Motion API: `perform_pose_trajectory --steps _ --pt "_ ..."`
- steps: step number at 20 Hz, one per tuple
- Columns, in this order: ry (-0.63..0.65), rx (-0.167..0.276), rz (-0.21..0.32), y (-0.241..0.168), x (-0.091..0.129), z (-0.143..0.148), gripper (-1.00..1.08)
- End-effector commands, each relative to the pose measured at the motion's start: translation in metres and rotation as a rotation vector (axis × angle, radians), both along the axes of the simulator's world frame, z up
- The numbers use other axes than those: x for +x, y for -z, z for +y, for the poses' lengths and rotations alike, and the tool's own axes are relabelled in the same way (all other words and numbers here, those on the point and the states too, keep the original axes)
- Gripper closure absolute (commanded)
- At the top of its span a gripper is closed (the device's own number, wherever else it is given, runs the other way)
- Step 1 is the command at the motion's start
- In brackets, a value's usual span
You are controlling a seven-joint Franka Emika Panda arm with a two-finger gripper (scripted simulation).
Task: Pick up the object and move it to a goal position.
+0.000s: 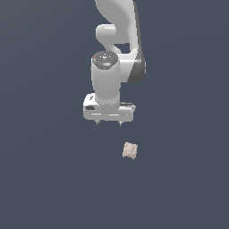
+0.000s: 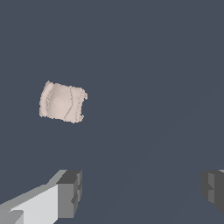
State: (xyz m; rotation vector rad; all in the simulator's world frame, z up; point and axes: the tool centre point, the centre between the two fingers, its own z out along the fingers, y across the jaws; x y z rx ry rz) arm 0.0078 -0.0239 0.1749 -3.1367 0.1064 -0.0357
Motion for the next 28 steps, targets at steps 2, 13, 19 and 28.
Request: perform_pose_trajectory --steps 2,13,19,28 --pt "-0.001 0.0 0.0 0.0 0.0 0.001 -0.92" --pt "-0.072 0.007 0.008 0.009 -0.004 0.031 -0.92" --pt "-0.063 0.007 0.008 0.011 0.0 0.032 -0.92" --pt "0.01 0.007 0.013 0.028 0.023 0.05 -0.92"
